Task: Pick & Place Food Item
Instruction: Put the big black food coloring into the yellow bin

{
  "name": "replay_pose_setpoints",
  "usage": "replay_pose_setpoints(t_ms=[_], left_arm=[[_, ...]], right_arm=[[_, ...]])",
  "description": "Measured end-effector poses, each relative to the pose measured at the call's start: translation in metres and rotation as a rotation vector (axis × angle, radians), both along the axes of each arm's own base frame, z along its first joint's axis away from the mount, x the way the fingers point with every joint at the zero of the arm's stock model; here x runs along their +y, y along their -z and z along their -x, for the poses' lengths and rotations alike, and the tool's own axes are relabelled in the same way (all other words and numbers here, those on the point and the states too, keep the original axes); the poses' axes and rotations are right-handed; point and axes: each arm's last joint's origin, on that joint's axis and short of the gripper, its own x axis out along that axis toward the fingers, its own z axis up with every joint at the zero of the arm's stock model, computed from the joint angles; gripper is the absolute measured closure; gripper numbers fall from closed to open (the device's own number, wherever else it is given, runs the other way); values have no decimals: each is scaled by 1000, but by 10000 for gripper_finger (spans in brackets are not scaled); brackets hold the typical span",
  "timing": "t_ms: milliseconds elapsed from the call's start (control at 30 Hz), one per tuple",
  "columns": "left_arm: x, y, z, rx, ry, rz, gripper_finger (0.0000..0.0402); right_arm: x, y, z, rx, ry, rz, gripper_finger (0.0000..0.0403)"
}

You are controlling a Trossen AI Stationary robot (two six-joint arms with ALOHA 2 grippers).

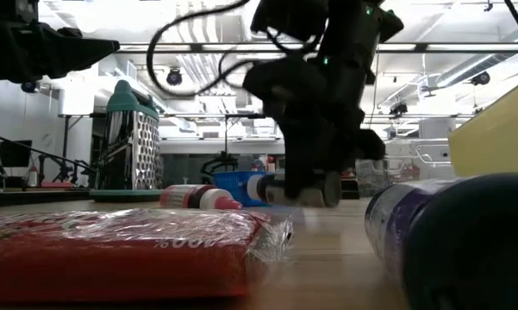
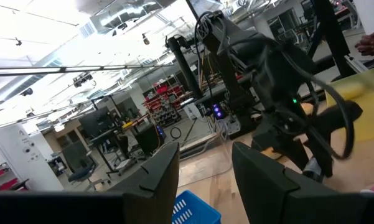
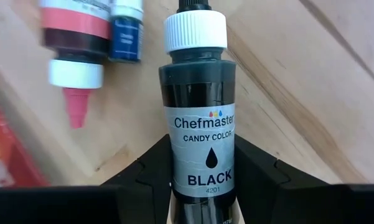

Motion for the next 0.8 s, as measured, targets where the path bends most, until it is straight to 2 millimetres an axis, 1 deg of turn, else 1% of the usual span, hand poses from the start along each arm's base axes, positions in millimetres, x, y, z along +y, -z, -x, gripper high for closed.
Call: replay_pose_setpoints(t_ms=[133,233,433,533,700,800], left_arm=[[0,0,0,0,0,0,250],[0,0,0,0,0,0,250],[0,0,0,0,0,0,250],[0,0,0,0,0,0,250],[0,0,0,1,0,-1,250],[0,0,0,1,0,-1,250]], right_arm=[[-1,-21,4,-50,-29,2,271],[-2,-42,11,-94,-49,4,271],[-7,-81,34,-115,-140,34,271],[-7,-101,47,-142,-159,20,271],[3,-127,64,-209,-216,-56,271],[10,-140,78,-217,-210,-104,271]])
